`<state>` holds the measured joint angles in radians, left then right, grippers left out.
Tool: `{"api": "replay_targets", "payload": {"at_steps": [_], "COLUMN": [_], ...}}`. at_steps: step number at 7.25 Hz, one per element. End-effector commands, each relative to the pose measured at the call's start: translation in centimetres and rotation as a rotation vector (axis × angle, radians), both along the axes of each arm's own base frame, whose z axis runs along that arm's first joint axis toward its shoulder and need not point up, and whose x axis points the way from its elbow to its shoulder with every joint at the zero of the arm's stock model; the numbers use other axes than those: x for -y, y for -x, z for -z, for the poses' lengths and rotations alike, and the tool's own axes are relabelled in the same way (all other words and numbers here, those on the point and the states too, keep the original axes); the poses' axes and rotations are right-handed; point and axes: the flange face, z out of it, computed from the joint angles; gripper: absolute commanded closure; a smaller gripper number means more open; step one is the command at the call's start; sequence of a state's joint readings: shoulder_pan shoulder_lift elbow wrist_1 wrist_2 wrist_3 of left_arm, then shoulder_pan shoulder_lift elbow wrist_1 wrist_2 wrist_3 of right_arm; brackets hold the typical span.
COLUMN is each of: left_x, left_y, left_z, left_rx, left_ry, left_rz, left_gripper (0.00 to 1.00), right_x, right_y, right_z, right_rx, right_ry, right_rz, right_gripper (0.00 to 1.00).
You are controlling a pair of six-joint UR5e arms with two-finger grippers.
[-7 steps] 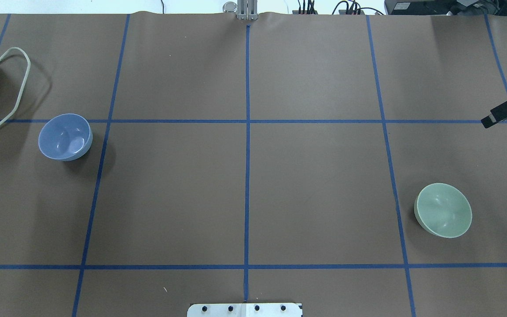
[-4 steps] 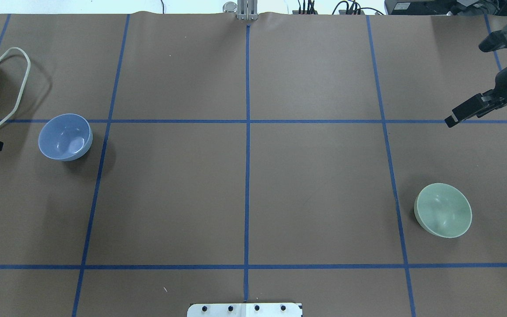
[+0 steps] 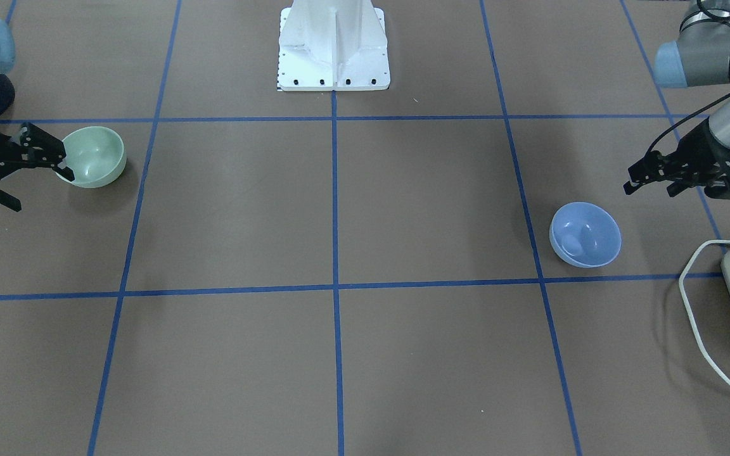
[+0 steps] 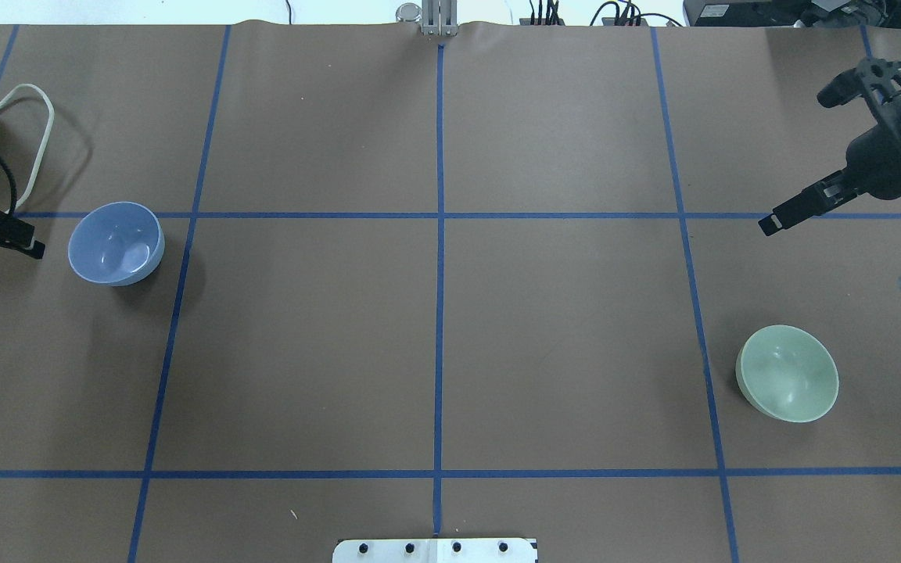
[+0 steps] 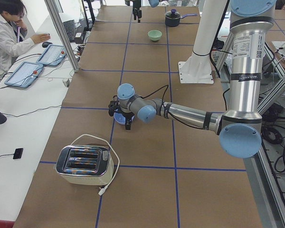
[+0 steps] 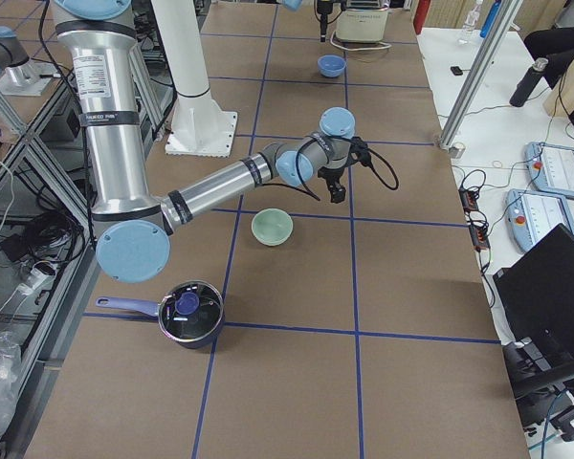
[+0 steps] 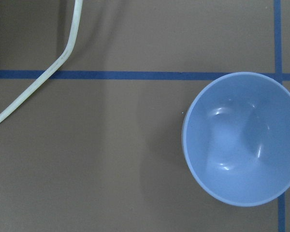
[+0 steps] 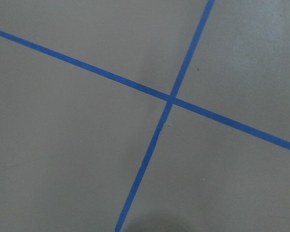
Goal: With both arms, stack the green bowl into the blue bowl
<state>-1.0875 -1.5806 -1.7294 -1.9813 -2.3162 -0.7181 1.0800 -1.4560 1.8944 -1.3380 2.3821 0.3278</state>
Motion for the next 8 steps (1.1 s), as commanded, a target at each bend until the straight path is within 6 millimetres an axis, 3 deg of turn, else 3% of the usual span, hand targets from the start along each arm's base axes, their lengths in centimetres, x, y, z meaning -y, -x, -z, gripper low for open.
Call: {"api": "replay_targets", "payload": {"at_steps": [1, 3, 4, 8], "left_x": [0.2, 0.4, 0.5, 2.8], "left_y": [-3.8, -4.1, -4.1, -5.6], "left_z": [0.8, -0.2, -0.9, -0.5], "left_rx": [0.025, 0.029, 0.02, 0.008], "left_ry": [0.004, 0.001, -0.01, -0.012], "left_rz": [-0.003, -0.01, -0.007, -0.007], "left_gripper": [0.01, 0.01, 0.02, 0.07], "right_x": [-2.2, -6.6, -6.9, -8.1], "right_y": [0.8, -1.4, -1.3, -1.5], "right_z": [-4.1, -9.9, -10.4, -12.4], "right_rx": [-0.046, -0.021, -0.024, -0.04], "right_ry": [0.007, -0.038, -0.032, 0.006], "right_rz": [0.013, 0.014, 0.018, 0.032], "right_gripper": [0.0, 0.0, 0.0, 0.0]}}
